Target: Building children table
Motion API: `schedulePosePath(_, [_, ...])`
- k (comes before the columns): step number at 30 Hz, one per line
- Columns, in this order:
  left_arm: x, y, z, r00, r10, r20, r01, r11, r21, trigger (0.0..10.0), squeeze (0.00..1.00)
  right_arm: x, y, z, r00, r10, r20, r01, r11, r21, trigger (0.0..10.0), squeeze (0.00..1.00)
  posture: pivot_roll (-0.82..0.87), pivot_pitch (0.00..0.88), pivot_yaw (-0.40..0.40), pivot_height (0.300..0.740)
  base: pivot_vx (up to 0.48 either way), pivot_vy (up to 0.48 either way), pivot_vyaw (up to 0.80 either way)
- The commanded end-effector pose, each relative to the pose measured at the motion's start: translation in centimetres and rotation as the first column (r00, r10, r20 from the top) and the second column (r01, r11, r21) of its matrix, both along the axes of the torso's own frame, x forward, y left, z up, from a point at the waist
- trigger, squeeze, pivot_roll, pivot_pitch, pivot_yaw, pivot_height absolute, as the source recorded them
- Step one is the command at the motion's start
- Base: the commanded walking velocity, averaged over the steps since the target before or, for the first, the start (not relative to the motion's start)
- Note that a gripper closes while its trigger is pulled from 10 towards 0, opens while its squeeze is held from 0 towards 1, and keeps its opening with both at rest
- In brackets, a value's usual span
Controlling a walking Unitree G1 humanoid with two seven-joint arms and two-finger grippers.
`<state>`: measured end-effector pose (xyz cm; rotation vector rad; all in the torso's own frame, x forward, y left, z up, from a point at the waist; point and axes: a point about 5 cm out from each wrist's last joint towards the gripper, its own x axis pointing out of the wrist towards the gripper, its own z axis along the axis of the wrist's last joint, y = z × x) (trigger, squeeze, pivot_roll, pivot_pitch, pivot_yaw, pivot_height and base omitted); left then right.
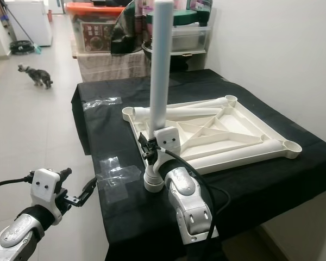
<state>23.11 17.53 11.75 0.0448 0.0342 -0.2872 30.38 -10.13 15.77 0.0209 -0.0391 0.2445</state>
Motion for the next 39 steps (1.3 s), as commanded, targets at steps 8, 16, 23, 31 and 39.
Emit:
schedulePosePath(8, [0.2,0.2,-0.2,1.0,0.014,0.001,-0.014,1.0,-0.002,10.0,0.0,-0.2,-3.1,-3.6,0.955,-0.247,-0.167,0.241,0.969,-0.055,0.0,0.0,0.04,0.0,-0.053,0.74,0.0,0.0,0.0])
schedulePosePath(16, [0.3,0.3,-0.2,1.0,0.015,0.002,-0.015,1.0,0.0,10.0,0.0,-0.1,-3.3,-3.2,0.957,-0.251,-0.145,0.246,0.968,-0.05,0.0,0.0,0.03,0.0,-0.051,0.74,0.0,0.0,0.0])
schedulePosePath(23, [0.4,0.2,-0.2,1.0,0.014,0.003,-0.014,1.0,-0.003,10.0,0.0,0.7,-2.1,0.5,0.991,0.133,-0.011,-0.131,0.986,0.103,0.0,0.0,0.02,0.0,-0.047,0.74,0.0,0.0,0.0])
schedulePosePath(31, [0.6,0.1,-0.2,1.0,0.002,0.005,-0.002,1.0,-0.005,10.0,0.0,0.5,-2.6,5.3,0.859,0.491,0.142,-0.507,0.854,0.114,0.0,0.0,0.01,0.0,-0.033,0.74,0.0,0.0,0.0])
schedulePosePath(39, [0.7,0.2,-0.1,1.0,0.001,0.013,-0.001,1.0,-0.005,10.0,0.0,3.3,-5.5,9.3,0.722,0.681,0.124,-0.667,0.732,-0.137,0.0,0.0,0.01,0.0,-0.042,0.74,0.0,0.0,0.0])
